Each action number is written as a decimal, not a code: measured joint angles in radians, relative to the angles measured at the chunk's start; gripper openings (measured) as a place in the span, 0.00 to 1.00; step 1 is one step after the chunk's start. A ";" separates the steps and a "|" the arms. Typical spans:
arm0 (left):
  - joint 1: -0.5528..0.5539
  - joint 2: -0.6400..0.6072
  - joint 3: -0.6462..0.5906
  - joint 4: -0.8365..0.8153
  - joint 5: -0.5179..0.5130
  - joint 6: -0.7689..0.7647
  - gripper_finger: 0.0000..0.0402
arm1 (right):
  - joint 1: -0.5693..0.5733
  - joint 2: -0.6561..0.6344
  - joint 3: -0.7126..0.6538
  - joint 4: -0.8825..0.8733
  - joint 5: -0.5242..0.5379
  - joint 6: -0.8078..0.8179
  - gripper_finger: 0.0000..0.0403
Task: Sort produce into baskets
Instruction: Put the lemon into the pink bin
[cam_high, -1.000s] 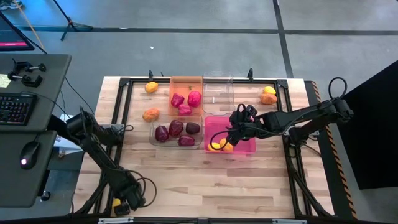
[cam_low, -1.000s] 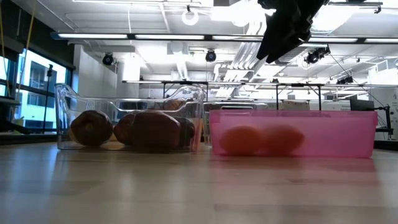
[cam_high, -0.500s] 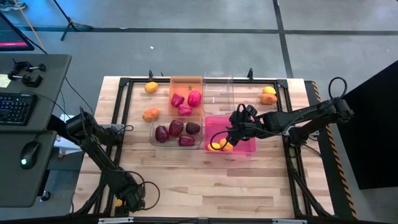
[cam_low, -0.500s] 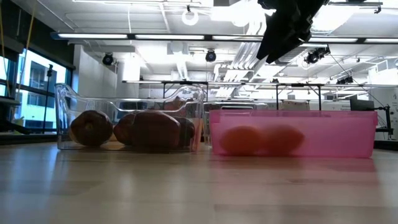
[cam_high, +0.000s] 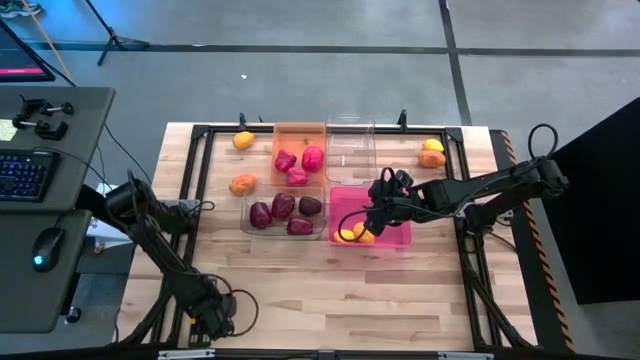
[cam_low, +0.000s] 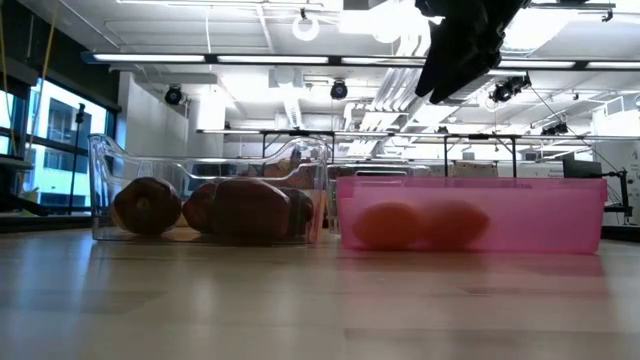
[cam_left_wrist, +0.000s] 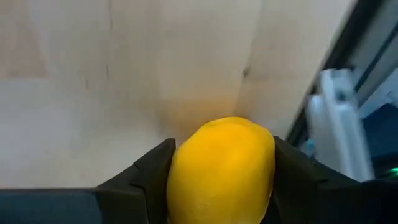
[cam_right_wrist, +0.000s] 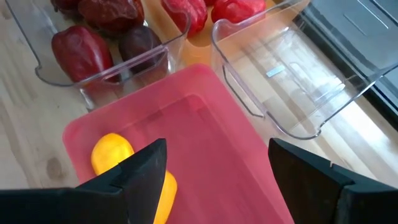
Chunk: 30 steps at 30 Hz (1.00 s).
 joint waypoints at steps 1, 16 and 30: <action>0.010 -0.021 0.000 -0.006 -0.007 0.006 0.47 | 0.000 0.000 0.000 -0.005 -0.001 0.000 0.67; 0.505 -0.445 0.249 -0.032 -0.883 0.562 0.47 | 0.003 -0.090 0.001 -0.019 -0.009 0.040 0.67; 0.878 0.112 0.372 0.635 -0.542 0.944 0.48 | 0.016 -0.277 0.002 -0.041 0.025 0.121 0.67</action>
